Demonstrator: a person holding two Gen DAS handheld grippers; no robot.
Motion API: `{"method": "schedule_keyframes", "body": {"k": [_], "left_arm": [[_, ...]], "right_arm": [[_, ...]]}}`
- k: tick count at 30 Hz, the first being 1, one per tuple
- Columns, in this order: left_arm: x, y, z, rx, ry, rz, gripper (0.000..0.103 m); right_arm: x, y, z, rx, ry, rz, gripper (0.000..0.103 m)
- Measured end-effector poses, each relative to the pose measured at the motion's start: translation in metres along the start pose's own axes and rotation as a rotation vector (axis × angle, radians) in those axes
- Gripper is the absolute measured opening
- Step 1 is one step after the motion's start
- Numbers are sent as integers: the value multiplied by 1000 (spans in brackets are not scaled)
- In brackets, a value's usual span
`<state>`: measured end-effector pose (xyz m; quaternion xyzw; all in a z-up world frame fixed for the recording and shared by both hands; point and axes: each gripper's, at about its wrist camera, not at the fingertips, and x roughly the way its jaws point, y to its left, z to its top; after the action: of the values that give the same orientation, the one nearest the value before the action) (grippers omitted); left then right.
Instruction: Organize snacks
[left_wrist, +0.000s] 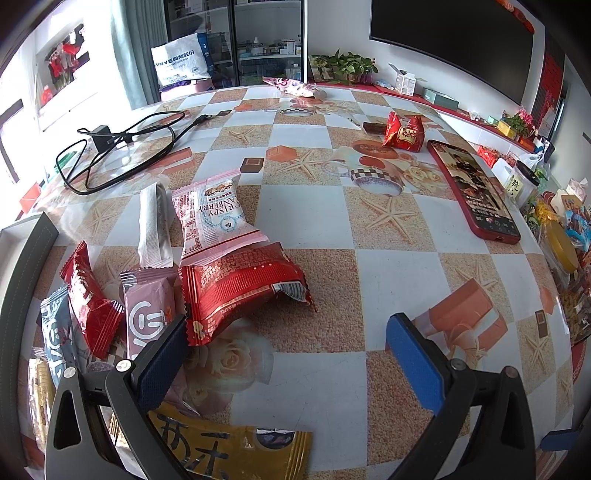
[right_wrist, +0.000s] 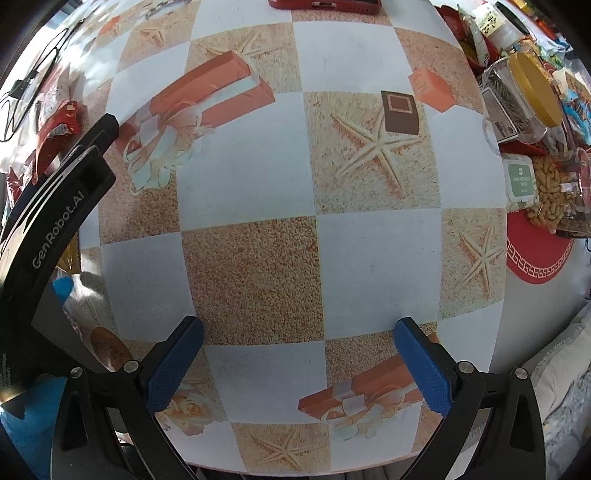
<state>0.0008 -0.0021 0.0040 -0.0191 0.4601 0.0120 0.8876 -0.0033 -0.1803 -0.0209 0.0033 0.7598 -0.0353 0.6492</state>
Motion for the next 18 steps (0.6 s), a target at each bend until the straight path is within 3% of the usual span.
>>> {"method": "schedule_keyframes", "body": {"k": [13,16,18], "left_arm": [[-1,-4,0,11,9,-12,103],[0,-10,7,63,108,-40,103],[5,-15,17,91,252,-51,103]], "right_arm": [[-1,1,-1,0,-29,-1,103],[0,1,-4,-1,-24,-1,103],[0,1,-3,-1,-17,-1,103]]}}
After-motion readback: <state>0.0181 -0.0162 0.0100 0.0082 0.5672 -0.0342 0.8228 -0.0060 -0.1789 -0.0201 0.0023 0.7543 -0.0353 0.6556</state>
